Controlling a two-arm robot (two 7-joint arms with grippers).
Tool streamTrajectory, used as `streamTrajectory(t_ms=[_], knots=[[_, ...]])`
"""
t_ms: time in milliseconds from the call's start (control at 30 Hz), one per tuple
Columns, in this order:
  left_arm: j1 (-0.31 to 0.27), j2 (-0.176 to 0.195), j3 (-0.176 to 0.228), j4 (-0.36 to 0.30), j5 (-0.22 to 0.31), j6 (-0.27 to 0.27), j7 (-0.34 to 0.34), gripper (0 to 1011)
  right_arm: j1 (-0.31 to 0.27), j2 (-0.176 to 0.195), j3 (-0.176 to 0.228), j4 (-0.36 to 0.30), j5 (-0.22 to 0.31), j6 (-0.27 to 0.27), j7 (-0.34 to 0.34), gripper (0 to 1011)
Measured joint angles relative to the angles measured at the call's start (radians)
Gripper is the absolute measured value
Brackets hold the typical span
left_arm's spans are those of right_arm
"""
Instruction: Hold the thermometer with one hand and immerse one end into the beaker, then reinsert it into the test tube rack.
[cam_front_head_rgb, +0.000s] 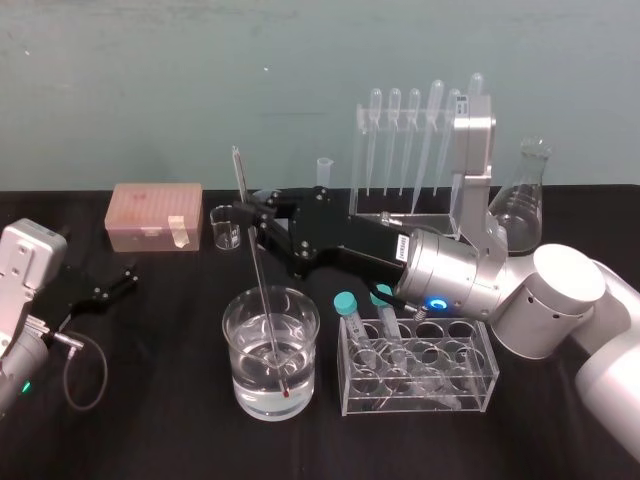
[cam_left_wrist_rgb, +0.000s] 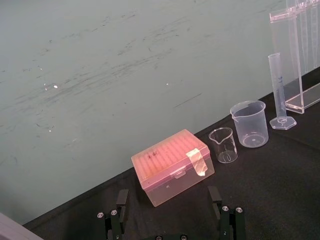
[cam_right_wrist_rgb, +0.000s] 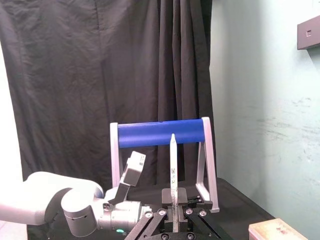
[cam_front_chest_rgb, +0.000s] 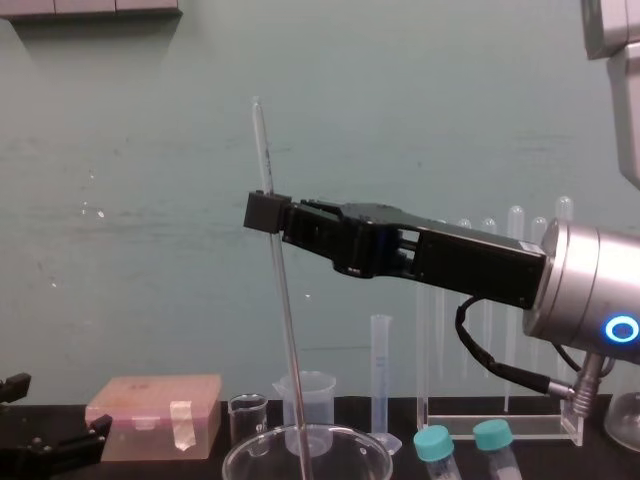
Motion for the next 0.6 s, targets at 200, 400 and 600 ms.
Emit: streamTrajectory(t_ms=[200,400,600], knots=[[0.0,0.0,0.0,0.0,0.0,0.0,0.0,1008,-0.003,0.0,0.0,-0.002,-0.001,0.0,-0.003,56],[0.0,0.0,0.0,0.0,0.0,0.0,0.0,1008,-0.003,0.0,0.0,-0.003,-0.001,0.001,-0.005,56],[0.0,0.0,0.0,0.0,0.0,0.0,0.0,1008,-0.004,0.001,0.0,-0.005,-0.002,0.002,-0.006,56]])
